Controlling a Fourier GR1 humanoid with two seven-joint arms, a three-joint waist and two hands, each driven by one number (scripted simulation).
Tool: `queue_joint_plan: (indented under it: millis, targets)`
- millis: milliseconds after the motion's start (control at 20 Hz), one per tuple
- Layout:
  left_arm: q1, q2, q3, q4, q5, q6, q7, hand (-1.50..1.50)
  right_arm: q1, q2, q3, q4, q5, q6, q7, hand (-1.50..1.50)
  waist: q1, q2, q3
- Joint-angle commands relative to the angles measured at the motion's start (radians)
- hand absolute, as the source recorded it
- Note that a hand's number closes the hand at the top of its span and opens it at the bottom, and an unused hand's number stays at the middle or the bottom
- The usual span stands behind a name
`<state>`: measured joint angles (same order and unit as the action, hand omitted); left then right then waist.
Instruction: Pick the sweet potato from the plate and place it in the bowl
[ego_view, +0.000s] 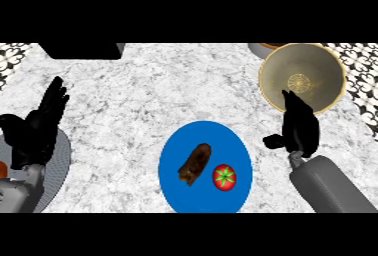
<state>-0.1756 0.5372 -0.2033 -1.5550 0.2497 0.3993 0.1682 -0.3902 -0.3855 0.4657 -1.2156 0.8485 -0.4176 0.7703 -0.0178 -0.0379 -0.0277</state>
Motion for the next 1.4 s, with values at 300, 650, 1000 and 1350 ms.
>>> queue_joint_plan:
  millis: [300,650,1000,1350]
  targets:
    - [-0.01,0.0,0.002,0.024,0.002,-0.026,-0.023,0.0,-0.248,0.271,0.133,-0.009,0.328,0.346,0.565,-1.5,0.028,0.01,0.011]
    - [-0.021,-0.013,-0.006,0.013,0.001,-0.036,-0.041,0.0,-0.313,0.382,0.061,0.099,0.24,0.629,0.714,-1.5,0.048,0.025,0.019]
    - [-0.01,-0.002,0.019,0.032,0.023,-0.071,-0.067,0.0,-0.336,0.384,-0.052,0.192,0.126,0.706,0.717,-1.5,0.056,0.028,0.021]
    - [-0.01,-0.017,0.025,0.059,0.025,-0.079,-0.093,0.0,-0.34,0.384,-0.135,0.313,-0.001,0.752,0.717,-1.5,0.05,0.031,0.021]
